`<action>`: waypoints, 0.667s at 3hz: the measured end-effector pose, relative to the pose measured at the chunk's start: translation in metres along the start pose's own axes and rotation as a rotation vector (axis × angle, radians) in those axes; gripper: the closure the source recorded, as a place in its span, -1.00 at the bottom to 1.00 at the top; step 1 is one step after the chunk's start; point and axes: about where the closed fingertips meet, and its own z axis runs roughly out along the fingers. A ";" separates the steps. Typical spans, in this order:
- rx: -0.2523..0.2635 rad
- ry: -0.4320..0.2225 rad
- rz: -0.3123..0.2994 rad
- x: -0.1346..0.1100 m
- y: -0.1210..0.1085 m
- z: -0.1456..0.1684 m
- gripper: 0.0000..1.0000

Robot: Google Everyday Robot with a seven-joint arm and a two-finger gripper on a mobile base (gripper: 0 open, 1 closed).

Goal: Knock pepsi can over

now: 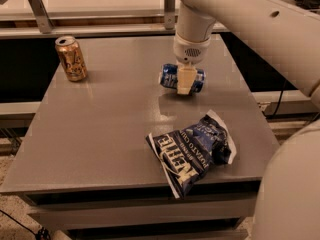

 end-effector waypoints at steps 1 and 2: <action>0.002 -0.001 -0.001 -0.001 -0.001 0.002 -0.40; 0.003 -0.003 -0.001 -0.001 -0.002 0.003 -0.87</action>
Offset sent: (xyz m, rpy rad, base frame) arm 0.0009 0.0007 -0.0013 0.0011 -0.0015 0.0005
